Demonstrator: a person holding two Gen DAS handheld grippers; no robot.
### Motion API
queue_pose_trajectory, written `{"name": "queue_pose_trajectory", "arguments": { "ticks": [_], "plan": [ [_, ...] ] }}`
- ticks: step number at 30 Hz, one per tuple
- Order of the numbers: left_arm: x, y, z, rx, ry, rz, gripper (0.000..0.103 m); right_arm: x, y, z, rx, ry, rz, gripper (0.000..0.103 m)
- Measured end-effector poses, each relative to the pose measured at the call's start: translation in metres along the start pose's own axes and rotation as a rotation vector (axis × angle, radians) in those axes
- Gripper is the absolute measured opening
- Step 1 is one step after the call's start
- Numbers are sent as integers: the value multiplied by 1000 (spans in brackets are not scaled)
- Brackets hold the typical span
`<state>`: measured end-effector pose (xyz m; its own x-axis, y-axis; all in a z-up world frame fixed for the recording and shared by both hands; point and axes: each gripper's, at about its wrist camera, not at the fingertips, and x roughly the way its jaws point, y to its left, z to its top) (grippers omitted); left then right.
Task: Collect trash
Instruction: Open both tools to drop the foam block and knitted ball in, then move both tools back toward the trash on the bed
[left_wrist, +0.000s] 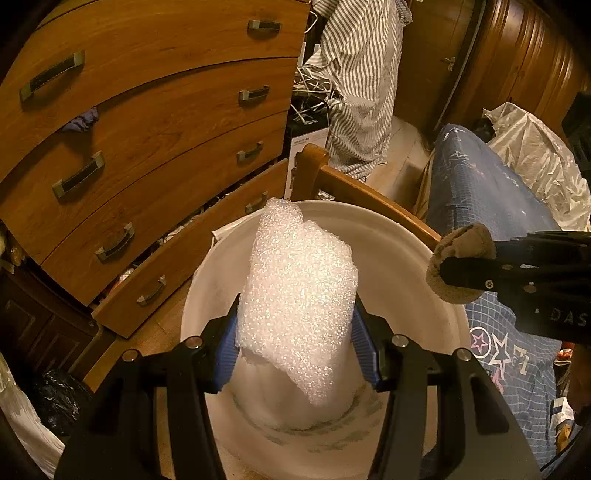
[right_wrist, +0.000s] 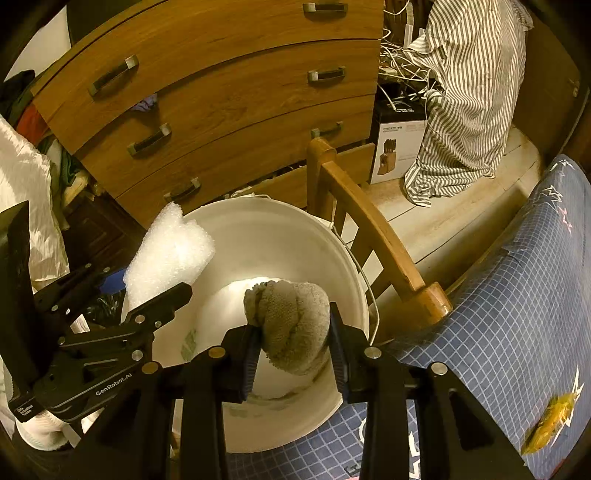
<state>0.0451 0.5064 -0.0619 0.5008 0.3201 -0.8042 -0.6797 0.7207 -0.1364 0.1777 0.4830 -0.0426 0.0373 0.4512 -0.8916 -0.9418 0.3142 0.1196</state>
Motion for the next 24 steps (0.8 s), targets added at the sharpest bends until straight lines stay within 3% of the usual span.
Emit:
{"name": "queue_pose_trajectory", "arguments": {
  "ticks": [1,3,16,20,24],
  "plan": [
    [1,2,1,-5,3,12,55,-1,-1,0,4,-7,2,48],
    [2,5,0,-19,3,26,58,-3,-3,0,16,-23,11,59],
    [-6,2,-8,-13,-12,19,59,-29,-17,-14,71,-84,44,59],
    [-15,-14,-15,15,-27,-10,59,-55,-21,-45,99,-151,62,59],
    [-22,-51,-31,87,-33,-69,58,-92,-39,-111,118,-235,45,59]
  ]
}}
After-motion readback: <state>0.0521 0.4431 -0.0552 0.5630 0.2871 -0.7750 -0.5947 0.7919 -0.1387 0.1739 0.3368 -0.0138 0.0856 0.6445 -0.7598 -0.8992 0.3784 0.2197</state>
